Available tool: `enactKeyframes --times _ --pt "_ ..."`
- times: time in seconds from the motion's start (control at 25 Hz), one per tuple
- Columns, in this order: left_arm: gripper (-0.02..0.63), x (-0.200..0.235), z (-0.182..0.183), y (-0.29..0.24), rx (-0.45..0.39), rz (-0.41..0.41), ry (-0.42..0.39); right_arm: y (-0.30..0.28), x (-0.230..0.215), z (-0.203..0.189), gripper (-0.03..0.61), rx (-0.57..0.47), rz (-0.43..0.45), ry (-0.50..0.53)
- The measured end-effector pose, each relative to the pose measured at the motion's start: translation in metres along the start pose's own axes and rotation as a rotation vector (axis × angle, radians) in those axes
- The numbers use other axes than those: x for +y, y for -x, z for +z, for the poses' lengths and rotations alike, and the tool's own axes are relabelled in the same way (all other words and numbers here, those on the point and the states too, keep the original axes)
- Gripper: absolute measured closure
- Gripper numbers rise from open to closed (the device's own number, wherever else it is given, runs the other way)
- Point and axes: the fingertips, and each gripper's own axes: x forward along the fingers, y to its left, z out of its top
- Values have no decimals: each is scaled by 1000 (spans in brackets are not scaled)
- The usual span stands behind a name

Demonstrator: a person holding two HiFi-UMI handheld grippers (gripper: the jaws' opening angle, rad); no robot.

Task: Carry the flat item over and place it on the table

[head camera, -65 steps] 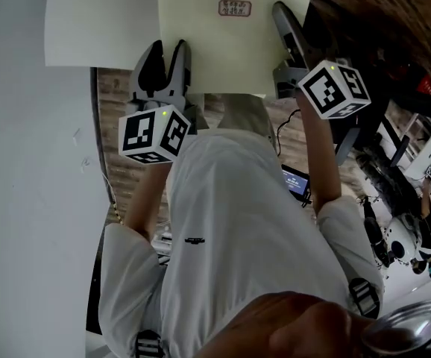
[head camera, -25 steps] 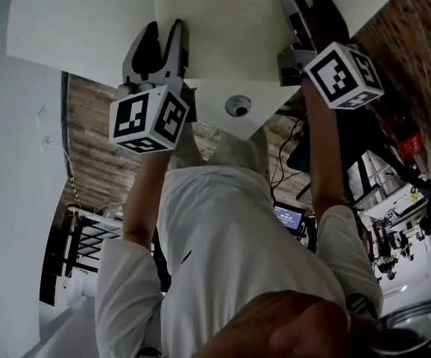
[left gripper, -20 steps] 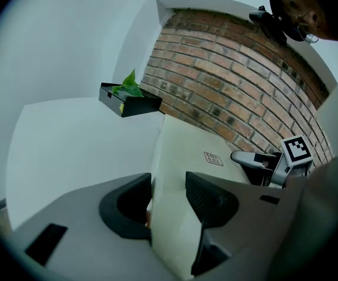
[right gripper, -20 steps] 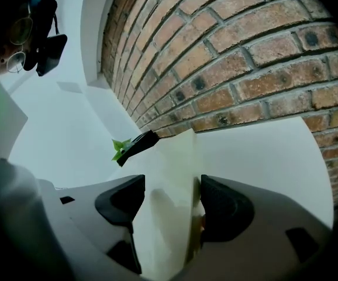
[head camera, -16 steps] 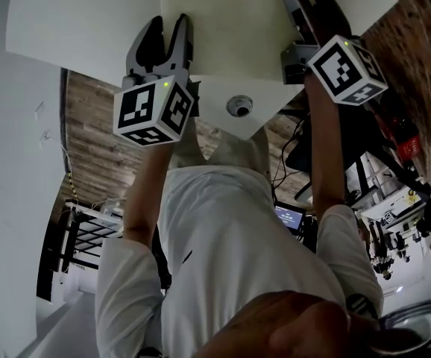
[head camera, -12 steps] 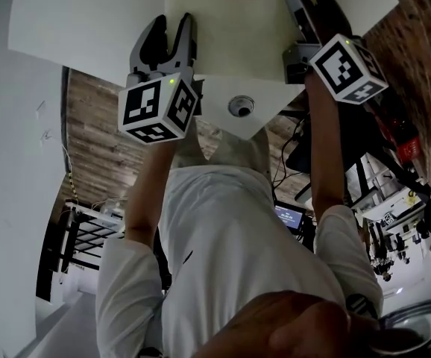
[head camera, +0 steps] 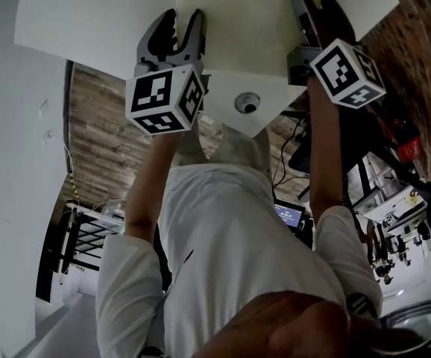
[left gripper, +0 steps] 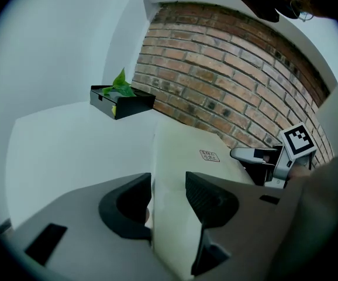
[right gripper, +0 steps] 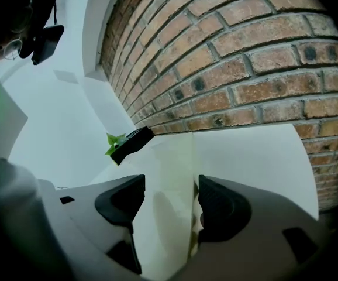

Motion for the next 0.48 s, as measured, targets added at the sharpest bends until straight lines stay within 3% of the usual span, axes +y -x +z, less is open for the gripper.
enactKeyframes --times 0.48 --pt "433 -9 20 30 -22 -58 -36 39 15 10 279 -77 -71 -34"
